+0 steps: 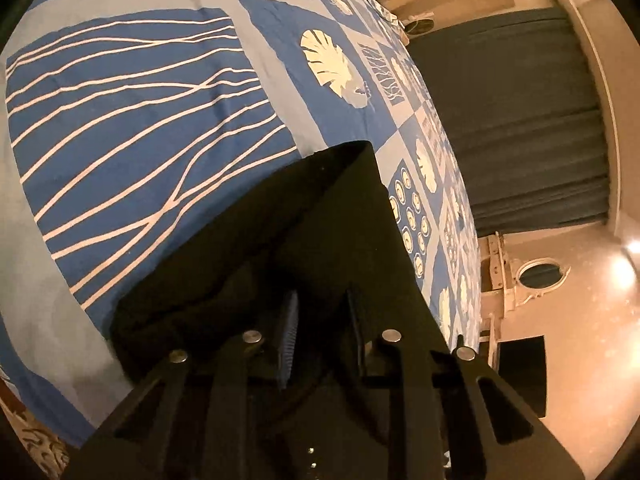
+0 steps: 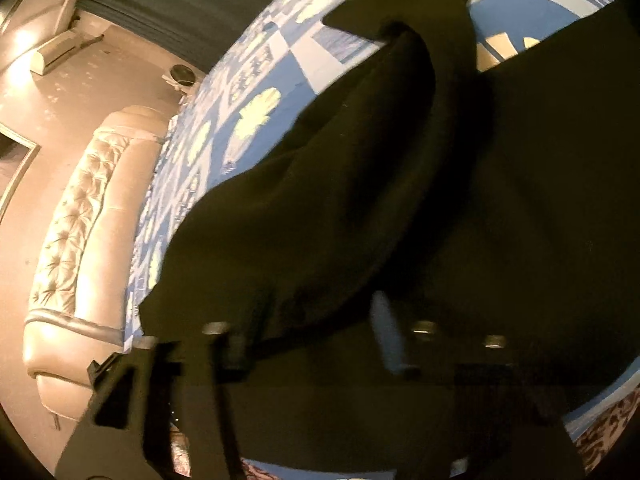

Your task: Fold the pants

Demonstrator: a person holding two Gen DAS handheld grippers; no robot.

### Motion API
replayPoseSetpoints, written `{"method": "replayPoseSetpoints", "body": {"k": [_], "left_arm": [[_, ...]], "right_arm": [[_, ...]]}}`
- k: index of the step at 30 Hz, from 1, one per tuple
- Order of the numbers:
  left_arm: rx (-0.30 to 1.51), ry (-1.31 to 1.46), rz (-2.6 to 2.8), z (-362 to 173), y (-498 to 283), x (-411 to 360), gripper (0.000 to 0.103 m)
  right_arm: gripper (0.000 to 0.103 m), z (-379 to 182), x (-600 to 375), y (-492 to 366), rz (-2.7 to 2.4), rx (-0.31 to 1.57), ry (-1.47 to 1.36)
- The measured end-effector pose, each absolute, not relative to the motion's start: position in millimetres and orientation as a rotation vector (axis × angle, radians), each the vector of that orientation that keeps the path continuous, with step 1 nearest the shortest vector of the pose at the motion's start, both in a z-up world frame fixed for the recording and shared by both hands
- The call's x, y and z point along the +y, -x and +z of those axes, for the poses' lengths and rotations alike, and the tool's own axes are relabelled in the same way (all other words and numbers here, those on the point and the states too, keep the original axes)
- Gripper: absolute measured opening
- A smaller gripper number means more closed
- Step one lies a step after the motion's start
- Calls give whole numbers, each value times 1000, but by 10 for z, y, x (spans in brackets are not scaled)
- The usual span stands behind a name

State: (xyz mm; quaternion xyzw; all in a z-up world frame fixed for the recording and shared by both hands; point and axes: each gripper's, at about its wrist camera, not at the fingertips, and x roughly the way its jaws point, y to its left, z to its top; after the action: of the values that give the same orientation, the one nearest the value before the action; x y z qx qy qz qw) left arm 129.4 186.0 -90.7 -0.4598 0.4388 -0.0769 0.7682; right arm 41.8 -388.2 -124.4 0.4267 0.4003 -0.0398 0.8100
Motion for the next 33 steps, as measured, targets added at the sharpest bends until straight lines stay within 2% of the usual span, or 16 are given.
{"method": "replayPoseSetpoints", "body": {"k": [3, 14, 19, 21, 24, 26, 28, 29, 30, 31, 33], "left_arm": [[941, 1025, -173, -890, -1305, 1872, 19], [874, 979, -237, -479, -1031, 2010, 16], [878, 980, -184, -562, -767, 2315, 16], [878, 985, -149, -634, -712, 2449, 16], [907, 1023, -144, -778, -652, 2546, 16], [902, 1039, -190, -775, -631, 2480, 16], [897, 1006, -260, -694, -672, 2320, 21], [903, 986, -290, -658, -708, 2237, 24], [907, 974, -305, -639, -741, 2168, 37], [916, 966, -309, -633, -774, 2099, 46], [926, 989, -281, -672, -812, 2064, 48]], "right_arm": [[11, -1304, -3998, -369, -55, 832, -1015], [9, -842, -3976, -5, 73, 744, -1013], [8, -966, -3895, 300, 77, 817, -1008], [0, -1074, -3873, 407, 71, 860, -1006], [0, -1231, -3849, 491, 58, 904, -983], [4, -1354, -3884, 533, 76, 906, -1072], [18, -1385, -3890, 532, 90, 889, -1121], [30, -1363, -3876, 521, 105, 870, -1121], [39, -1348, -3865, 518, 110, 864, -1111], [42, -1321, -3838, 492, 116, 862, -1087], [50, -1292, -3812, 467, 111, 855, -1066]]}}
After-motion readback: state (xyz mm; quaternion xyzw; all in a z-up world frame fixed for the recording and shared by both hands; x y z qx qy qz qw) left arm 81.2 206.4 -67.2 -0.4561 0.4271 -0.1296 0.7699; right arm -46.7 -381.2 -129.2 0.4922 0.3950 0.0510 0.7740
